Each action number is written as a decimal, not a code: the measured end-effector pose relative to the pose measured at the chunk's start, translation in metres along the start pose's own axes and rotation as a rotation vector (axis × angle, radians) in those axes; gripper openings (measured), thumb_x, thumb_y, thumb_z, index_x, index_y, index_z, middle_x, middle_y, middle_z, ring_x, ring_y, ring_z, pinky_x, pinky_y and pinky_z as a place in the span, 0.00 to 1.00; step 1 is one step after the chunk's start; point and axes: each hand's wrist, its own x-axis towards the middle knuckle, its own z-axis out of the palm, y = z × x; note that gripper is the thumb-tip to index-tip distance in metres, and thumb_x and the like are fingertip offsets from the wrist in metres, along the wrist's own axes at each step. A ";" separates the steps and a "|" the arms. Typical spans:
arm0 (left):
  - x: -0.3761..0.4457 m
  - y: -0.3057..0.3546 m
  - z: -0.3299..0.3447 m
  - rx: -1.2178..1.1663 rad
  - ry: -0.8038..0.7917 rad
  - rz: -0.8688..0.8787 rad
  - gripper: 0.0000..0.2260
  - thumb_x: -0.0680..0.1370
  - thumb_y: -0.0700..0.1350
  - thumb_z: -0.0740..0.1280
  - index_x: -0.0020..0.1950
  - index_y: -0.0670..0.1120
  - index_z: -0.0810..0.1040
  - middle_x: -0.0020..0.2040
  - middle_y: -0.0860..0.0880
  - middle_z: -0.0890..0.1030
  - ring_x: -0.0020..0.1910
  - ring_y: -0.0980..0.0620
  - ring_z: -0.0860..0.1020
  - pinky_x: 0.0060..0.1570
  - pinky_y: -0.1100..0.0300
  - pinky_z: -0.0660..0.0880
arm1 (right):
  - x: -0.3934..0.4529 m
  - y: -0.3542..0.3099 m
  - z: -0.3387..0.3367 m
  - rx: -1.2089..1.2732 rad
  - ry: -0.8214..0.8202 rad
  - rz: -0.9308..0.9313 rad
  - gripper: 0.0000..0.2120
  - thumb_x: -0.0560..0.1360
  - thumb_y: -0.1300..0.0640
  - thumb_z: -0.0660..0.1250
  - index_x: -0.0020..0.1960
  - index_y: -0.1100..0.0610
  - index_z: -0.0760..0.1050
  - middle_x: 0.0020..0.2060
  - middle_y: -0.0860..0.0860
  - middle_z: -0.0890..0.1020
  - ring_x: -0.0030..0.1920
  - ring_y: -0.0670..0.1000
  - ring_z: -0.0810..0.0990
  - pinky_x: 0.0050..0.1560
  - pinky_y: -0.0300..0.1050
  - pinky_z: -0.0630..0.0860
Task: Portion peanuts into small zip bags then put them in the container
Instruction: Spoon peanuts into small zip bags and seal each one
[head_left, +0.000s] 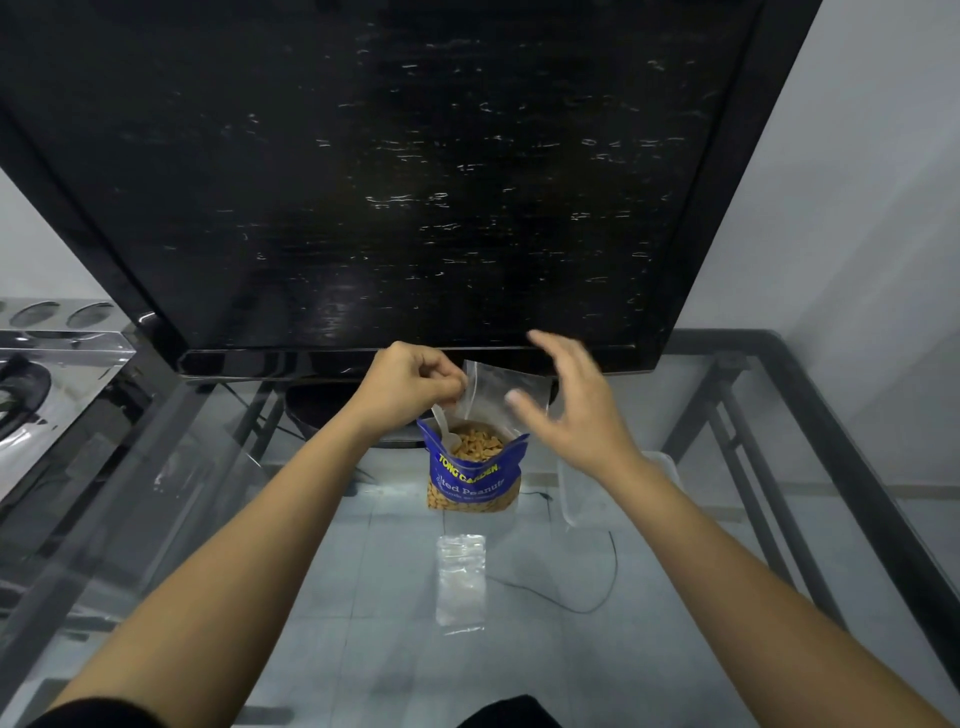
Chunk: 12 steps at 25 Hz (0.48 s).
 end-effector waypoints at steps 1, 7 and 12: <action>0.000 0.002 0.001 -0.013 -0.013 -0.006 0.03 0.73 0.37 0.69 0.43 0.41 0.83 0.33 0.49 0.83 0.32 0.60 0.80 0.33 0.71 0.73 | 0.001 -0.003 0.003 -0.054 -0.126 -0.048 0.39 0.69 0.45 0.71 0.73 0.52 0.58 0.72 0.50 0.64 0.72 0.46 0.60 0.71 0.43 0.58; -0.002 0.007 0.001 -0.058 -0.074 -0.045 0.04 0.73 0.36 0.68 0.44 0.40 0.82 0.34 0.49 0.82 0.30 0.60 0.79 0.32 0.72 0.73 | 0.006 0.001 0.020 -0.083 -0.144 -0.049 0.40 0.64 0.40 0.74 0.70 0.52 0.64 0.61 0.48 0.74 0.62 0.47 0.70 0.66 0.49 0.67; 0.003 -0.001 0.001 -0.075 -0.098 -0.078 0.04 0.73 0.36 0.68 0.43 0.42 0.83 0.34 0.47 0.82 0.32 0.58 0.79 0.35 0.67 0.76 | 0.006 0.005 0.026 0.020 -0.077 -0.099 0.30 0.63 0.39 0.72 0.61 0.51 0.73 0.47 0.43 0.74 0.50 0.45 0.74 0.53 0.49 0.76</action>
